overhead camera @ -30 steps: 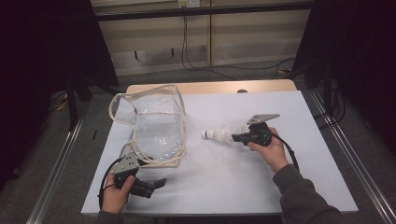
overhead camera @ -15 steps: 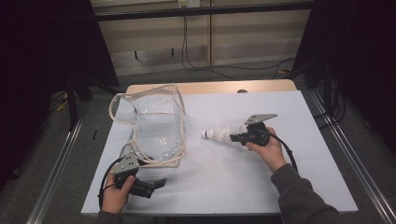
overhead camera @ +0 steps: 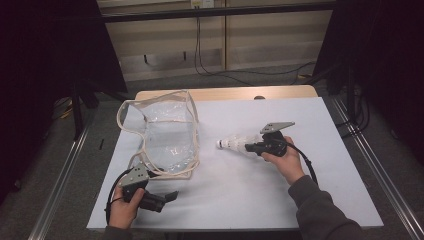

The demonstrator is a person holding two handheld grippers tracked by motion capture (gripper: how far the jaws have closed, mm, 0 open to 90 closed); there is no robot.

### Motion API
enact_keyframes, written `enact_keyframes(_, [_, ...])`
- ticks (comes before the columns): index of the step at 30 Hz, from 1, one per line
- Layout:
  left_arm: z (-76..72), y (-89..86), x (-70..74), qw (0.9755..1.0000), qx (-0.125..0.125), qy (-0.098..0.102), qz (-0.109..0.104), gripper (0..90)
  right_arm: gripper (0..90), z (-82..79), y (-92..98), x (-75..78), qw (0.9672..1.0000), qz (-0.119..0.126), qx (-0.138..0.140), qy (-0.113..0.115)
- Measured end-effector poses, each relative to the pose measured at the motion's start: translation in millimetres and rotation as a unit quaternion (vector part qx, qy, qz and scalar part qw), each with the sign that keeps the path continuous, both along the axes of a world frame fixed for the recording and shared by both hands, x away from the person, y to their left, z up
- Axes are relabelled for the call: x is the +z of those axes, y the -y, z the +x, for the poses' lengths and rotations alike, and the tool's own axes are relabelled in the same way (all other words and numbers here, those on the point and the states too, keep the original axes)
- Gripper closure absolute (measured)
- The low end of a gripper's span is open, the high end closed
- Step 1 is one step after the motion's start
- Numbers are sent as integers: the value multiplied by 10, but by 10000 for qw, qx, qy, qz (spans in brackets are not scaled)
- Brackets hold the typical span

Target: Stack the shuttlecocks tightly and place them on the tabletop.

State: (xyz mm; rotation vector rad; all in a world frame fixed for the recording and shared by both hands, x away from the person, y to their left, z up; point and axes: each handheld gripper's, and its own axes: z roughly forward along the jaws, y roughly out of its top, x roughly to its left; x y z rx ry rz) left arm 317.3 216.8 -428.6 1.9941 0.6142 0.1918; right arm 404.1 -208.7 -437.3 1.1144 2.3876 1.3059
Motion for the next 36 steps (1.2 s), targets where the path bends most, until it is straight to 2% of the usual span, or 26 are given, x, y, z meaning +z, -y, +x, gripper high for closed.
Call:
enact_keyframes(16, [1,1,-1,10000,-7,11,-2,35,890,14,-47,-33,10000,-21,-39,11])
enact_keyframes(36, [3,2,-3,10000,-15,15,29,36,890,35,-93,-62,9999,70,-72,3])
